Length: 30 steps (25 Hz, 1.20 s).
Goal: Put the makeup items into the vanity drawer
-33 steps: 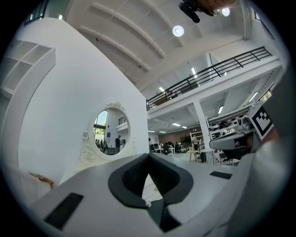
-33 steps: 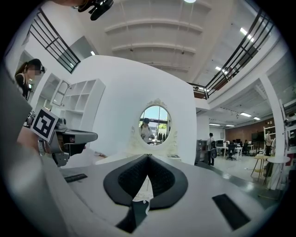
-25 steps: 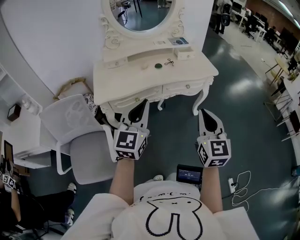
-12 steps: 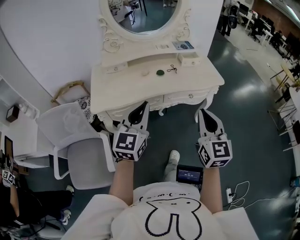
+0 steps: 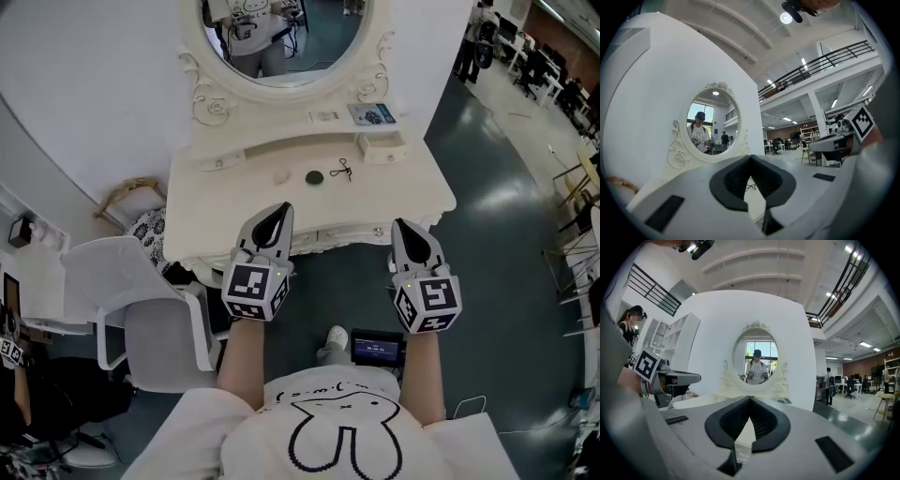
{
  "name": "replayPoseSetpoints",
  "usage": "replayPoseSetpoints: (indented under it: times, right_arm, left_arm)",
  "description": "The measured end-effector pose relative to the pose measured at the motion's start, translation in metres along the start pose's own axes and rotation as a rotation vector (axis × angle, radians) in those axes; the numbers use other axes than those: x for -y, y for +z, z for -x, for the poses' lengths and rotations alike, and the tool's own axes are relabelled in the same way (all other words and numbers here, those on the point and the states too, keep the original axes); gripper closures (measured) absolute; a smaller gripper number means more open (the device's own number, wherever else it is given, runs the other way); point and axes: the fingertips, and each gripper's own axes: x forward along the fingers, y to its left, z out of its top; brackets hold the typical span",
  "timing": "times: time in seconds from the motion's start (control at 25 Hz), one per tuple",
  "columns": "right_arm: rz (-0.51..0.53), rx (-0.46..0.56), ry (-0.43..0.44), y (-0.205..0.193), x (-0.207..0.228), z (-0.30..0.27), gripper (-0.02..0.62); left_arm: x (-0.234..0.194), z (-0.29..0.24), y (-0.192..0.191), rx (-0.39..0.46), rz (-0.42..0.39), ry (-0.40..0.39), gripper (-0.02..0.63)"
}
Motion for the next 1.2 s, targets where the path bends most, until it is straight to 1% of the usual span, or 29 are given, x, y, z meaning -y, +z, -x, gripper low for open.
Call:
replayPoseSetpoints:
  times: [0.24,0.44,0.68,0.84,1.2]
  right_arm:
    - [0.007,-0.026,0.057,-0.008,0.05,-0.054,0.581]
    - [0.005,-0.031,0.087,-0.015,0.077,-0.086,0.581]
    - [-0.014,-0.038,0.123,-0.019,0.09,-0.108,0.581]
    - [-0.053,-0.037,0.116,-0.02,0.098,-0.122,0.581]
    - [-0.078,-0.05,0.104,-0.02,0.1,-0.173,0.581]
  left_arm:
    - [-0.01,-0.063,-0.006,-0.019,0.007,0.057,0.584]
    - [-0.009,-0.095,-0.015,-0.036,0.004,0.084,0.584]
    - [-0.019,-0.111,-0.019,-0.047,0.017,0.125,0.584]
    - [-0.031,-0.119,-0.019,-0.047,0.02,0.142,0.584]
    - [-0.075,-0.148,-0.023,-0.042,0.033,0.154,0.584]
